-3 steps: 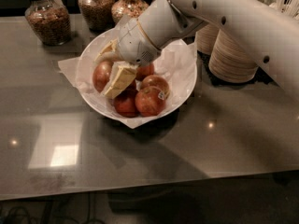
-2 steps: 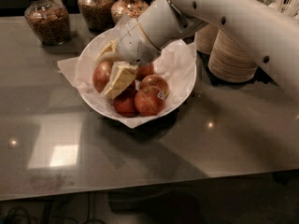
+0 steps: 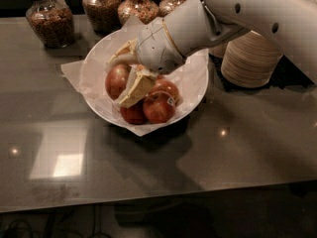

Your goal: Pick apple from white bowl

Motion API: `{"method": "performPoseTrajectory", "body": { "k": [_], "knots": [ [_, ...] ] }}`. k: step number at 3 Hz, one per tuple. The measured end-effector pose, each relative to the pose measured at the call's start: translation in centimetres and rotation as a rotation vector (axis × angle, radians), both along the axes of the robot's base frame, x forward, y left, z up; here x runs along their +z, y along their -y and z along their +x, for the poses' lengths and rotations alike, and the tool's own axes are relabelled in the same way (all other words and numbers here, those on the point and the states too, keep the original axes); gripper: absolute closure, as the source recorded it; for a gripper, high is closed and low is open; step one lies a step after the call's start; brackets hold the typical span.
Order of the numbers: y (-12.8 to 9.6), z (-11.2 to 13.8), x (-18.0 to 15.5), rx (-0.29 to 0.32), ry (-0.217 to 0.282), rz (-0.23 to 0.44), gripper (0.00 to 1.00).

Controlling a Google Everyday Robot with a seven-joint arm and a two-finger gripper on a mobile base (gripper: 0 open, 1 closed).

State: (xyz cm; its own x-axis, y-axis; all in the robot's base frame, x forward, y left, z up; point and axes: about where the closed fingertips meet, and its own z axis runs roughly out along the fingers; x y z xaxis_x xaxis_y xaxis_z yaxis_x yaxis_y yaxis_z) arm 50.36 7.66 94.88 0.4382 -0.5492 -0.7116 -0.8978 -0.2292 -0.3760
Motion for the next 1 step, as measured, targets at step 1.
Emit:
{"method": "performPoseTrajectory", "body": {
  "k": [1],
  "knots": [
    [0.00,0.00,0.00,0.000,0.000,0.000,1.00]
  ]
}}
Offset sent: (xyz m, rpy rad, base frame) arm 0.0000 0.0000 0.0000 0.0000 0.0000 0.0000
